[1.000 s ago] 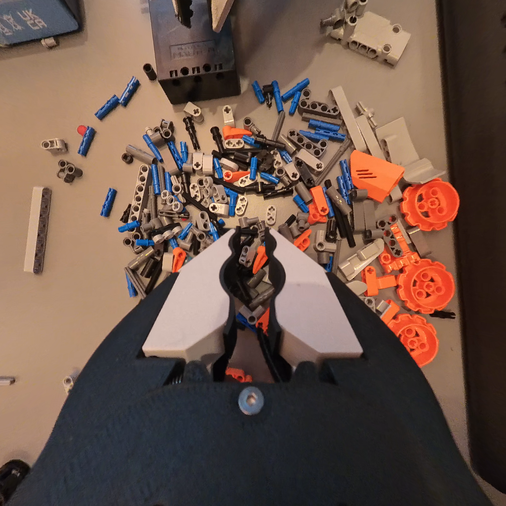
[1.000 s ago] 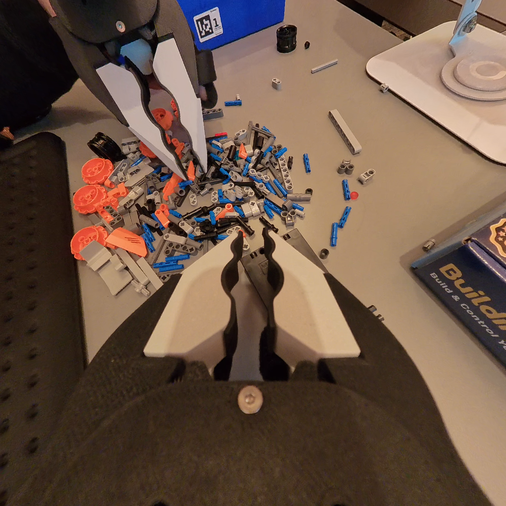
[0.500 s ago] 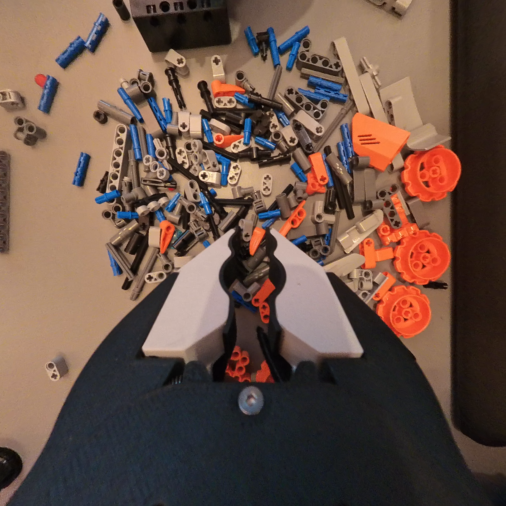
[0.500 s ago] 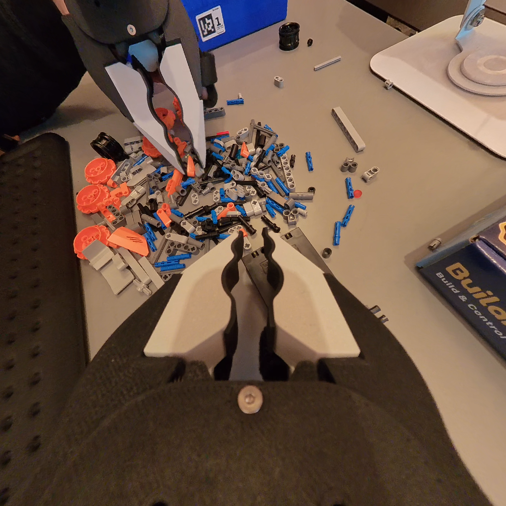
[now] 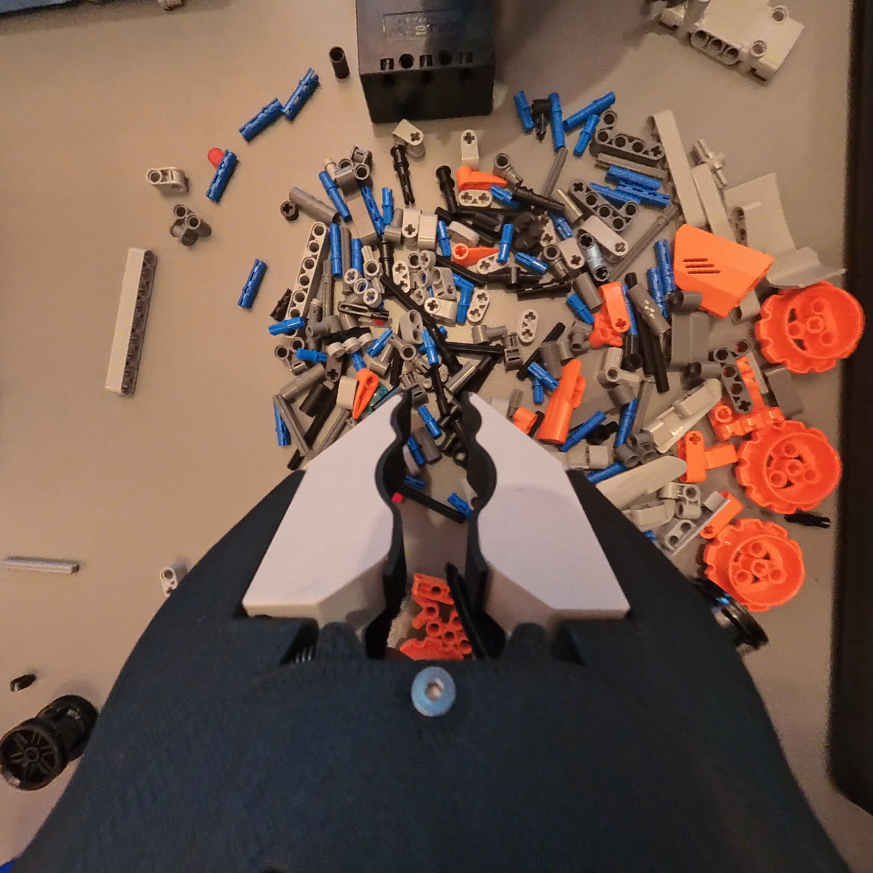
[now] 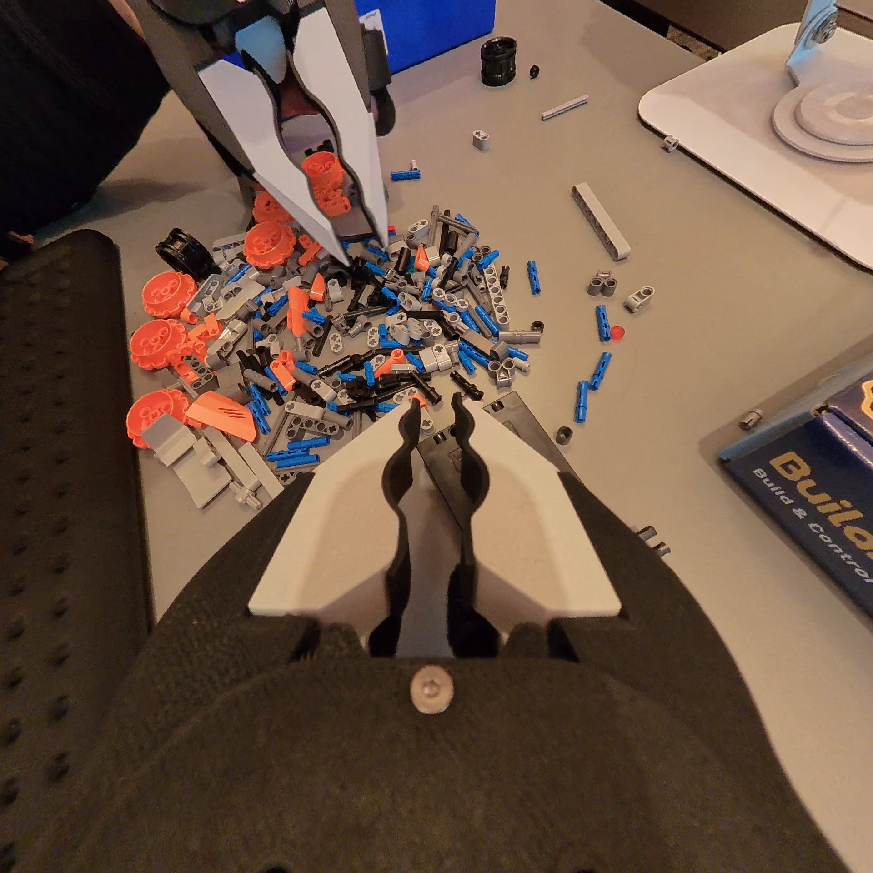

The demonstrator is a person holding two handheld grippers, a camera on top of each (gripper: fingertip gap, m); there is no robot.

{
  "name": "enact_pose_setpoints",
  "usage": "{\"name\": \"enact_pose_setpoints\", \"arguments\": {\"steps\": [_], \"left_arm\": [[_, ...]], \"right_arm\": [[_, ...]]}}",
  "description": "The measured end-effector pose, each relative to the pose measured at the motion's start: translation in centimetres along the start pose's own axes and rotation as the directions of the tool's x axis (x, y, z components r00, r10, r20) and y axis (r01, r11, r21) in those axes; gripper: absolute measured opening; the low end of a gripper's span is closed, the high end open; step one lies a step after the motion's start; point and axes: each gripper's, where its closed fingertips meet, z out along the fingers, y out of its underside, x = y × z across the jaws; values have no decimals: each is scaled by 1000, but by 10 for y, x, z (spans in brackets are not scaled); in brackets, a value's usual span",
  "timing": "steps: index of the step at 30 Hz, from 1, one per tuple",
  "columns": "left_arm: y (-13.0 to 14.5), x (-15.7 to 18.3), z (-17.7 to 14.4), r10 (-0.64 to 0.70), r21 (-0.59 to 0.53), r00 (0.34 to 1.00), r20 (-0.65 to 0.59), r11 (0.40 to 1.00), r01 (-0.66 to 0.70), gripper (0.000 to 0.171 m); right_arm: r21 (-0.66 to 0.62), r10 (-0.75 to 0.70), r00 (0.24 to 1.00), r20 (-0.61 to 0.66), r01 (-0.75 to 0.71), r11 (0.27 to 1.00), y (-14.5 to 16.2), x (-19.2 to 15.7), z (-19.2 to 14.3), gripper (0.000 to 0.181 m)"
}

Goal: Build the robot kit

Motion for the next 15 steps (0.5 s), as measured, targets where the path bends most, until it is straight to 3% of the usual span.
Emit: {"name": "enact_pose_setpoints", "arguments": {"steps": [6,15], "left_arm": [[1,-17,4,-18,5,997,81,1000,18,22],[8,-7,5,-12,-28,999,30,1000,13,17]], "right_arm": [[-3,-1,1000,3,1,1000,0,-1,0,13],[0,0,1000,4,0,1000,-1,-1,0,13]]}}
